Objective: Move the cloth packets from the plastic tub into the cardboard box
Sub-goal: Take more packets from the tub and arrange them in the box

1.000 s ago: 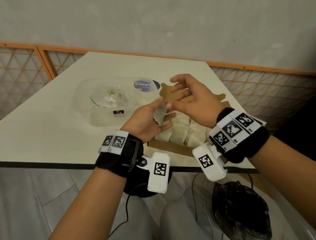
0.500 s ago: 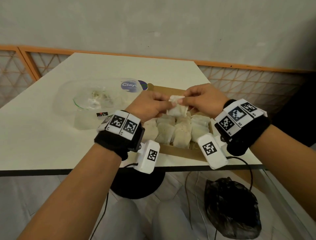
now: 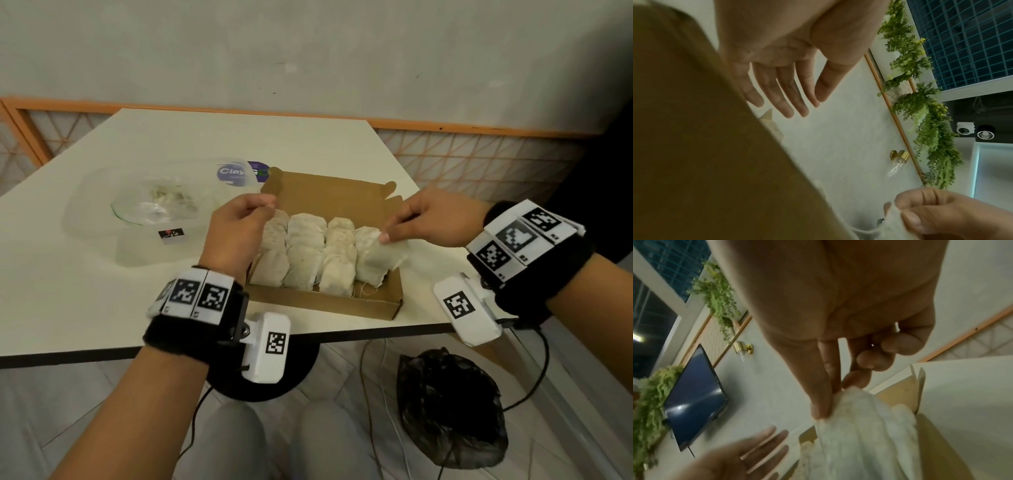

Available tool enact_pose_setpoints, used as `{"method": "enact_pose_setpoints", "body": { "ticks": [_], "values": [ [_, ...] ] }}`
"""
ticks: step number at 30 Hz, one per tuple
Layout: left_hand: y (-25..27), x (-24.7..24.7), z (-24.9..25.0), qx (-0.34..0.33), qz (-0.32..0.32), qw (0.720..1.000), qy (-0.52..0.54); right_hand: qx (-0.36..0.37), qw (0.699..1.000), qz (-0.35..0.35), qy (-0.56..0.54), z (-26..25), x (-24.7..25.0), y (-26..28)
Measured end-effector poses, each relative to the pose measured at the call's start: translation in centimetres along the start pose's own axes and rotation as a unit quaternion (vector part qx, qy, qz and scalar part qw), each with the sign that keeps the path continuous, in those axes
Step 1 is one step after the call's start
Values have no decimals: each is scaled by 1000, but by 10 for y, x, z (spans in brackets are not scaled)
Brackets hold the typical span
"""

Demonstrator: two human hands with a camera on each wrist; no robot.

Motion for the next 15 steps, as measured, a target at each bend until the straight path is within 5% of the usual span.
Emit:
{"method": "enact_pose_setpoints", "body": {
  "ticks": [6,15],
  "values": [
    [6,4,-5,-13,15,1000,16,-19,995,-80,61,4,-32,-9],
    [3,11,-13,5,-7,1000,9,-34,994,31,100,8,-23,-26]
  ]
}}
Point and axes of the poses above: each hand's wrist, its own y-axis away from the middle knuckle, its own x-axis out of the back of the hand, z = x × y, the point moved 8 cm from there along -y, towards the middle knuckle, and after that the axes turned 8 degrees about y, right-handed, at the moved point
